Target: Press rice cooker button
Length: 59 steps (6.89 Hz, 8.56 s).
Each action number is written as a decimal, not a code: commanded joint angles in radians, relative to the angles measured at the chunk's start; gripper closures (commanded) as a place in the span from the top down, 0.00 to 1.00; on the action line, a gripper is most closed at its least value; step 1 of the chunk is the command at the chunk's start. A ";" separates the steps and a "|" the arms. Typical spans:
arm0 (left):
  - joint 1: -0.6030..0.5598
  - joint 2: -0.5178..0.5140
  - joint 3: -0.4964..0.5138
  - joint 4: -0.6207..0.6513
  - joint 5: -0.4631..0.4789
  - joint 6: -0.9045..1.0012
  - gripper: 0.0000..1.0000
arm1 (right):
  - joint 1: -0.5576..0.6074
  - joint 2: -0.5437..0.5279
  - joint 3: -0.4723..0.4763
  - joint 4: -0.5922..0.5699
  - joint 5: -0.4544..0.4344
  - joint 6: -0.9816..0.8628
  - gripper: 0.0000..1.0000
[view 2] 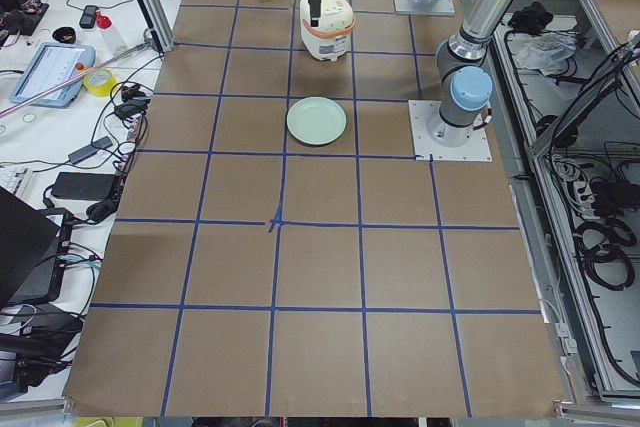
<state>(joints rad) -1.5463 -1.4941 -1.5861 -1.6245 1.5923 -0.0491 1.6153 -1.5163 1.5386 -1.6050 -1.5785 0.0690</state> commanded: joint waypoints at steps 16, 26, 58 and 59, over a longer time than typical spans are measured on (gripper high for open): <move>0.000 0.000 0.000 0.000 0.000 0.000 1.00 | 0.003 -0.016 -0.012 0.005 0.005 0.000 0.72; 0.000 0.000 0.000 0.000 0.000 0.000 1.00 | 0.164 0.071 0.014 0.027 0.117 0.089 0.00; 0.000 0.000 0.000 0.000 0.000 0.000 1.00 | -0.072 0.027 -0.134 0.163 -0.029 -0.111 1.00; 0.000 0.000 0.000 0.000 0.000 0.000 1.00 | -0.072 0.015 -0.120 0.162 -0.031 -0.112 1.00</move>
<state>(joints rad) -1.5463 -1.4945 -1.5861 -1.6245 1.5923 -0.0491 1.5428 -1.4835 1.3980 -1.4422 -1.6068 -0.0451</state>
